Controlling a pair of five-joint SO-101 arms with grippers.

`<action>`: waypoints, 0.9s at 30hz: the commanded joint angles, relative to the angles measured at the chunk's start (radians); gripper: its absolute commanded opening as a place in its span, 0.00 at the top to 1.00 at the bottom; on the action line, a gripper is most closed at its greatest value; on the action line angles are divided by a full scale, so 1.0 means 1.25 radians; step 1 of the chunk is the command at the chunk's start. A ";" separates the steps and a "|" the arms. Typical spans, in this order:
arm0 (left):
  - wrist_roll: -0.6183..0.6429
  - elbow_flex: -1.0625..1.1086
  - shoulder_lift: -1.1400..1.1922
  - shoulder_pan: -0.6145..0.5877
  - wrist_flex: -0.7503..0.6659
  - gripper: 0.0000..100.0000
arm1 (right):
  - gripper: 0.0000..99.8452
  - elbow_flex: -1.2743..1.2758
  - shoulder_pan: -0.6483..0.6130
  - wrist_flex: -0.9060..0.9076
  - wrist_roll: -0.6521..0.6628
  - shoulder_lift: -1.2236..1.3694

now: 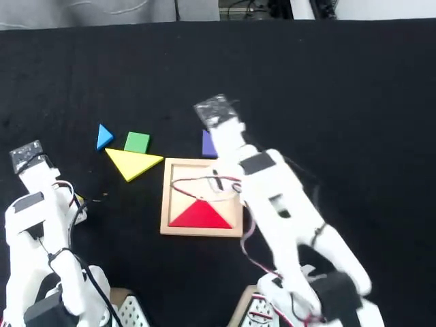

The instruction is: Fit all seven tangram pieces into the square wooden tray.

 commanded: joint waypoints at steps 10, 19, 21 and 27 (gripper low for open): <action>-0.254 -0.241 -0.134 0.132 0.135 0.85 | 0.92 0.187 0.156 -0.253 0.007 -0.102; -0.557 -0.444 0.009 0.364 0.270 0.85 | 0.87 0.188 0.160 -0.257 0.009 -0.102; -0.586 -0.509 0.106 0.371 0.269 0.85 | 0.87 0.188 0.160 -0.257 0.009 -0.102; -0.514 -0.770 0.438 0.364 0.269 0.85 | 0.87 0.195 0.160 -0.271 0.009 -0.102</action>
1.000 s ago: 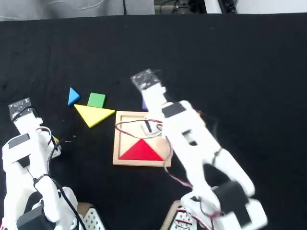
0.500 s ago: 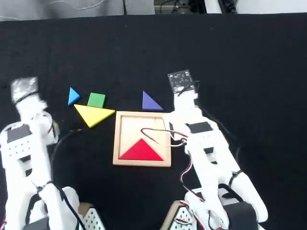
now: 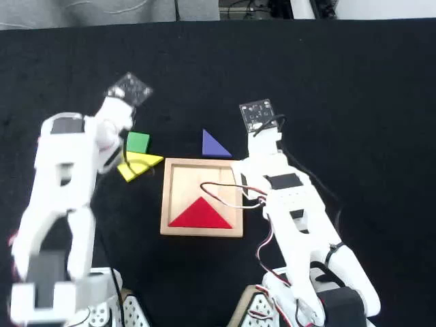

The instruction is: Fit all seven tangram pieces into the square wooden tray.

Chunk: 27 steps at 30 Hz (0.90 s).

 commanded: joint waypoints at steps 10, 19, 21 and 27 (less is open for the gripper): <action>0.048 -0.376 0.452 -0.013 0.005 0.85 | 0.87 0.031 0.012 -0.095 0.010 -0.034; 0.048 -0.397 0.486 -0.042 -0.002 0.85 | 0.87 0.031 0.012 -0.095 0.010 -0.034; 0.060 -0.413 0.480 -0.061 -0.021 0.85 | 0.87 0.031 0.012 -0.095 0.010 -0.034; 0.058 -0.338 0.486 -0.077 -0.101 0.85 | 0.87 0.031 0.012 -0.095 0.010 -0.034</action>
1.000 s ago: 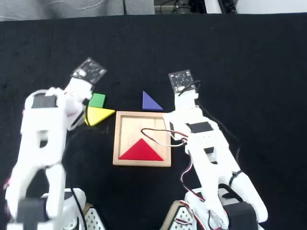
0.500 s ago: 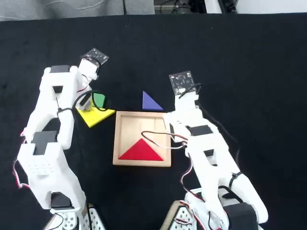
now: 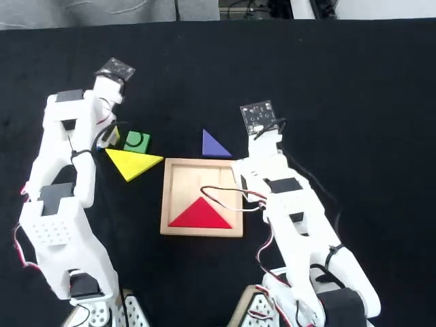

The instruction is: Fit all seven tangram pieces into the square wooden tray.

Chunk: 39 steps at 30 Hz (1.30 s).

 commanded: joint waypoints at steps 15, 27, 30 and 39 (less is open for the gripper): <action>-0.180 0.466 -0.369 0.024 0.079 0.85 | 0.87 -0.004 0.012 -0.016 0.010 -0.028; 0.061 0.618 -0.776 0.131 0.047 0.85 | 0.87 -0.003 0.012 -0.015 0.010 -0.028; 0.109 0.571 -0.685 0.160 0.066 0.78 | 0.87 -0.003 0.012 -0.015 0.010 -0.028; 0.164 0.381 -0.387 0.164 0.060 0.67 | 0.87 0.007 0.009 -0.016 0.058 -0.028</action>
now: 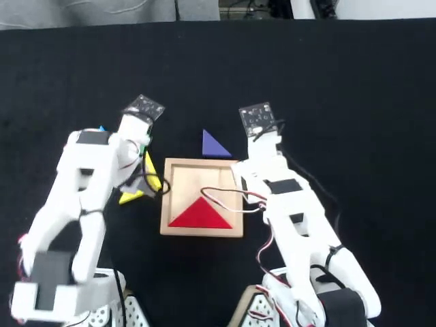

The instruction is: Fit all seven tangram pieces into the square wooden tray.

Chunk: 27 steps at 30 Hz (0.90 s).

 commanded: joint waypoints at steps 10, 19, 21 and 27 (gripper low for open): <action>0.076 -0.271 0.309 0.014 -0.002 0.67 | 0.87 -0.002 0.009 -0.016 0.032 -0.028; 0.118 -0.249 0.320 0.009 -0.002 0.67 | 0.87 -0.002 0.009 -0.016 0.032 -0.028; 0.120 -0.230 0.320 0.017 -0.002 0.67 | 0.87 -0.002 0.009 -0.016 0.032 -0.028; 0.131 -0.215 0.319 -0.040 -0.048 0.67 | 0.87 -0.002 0.009 -0.016 0.032 -0.028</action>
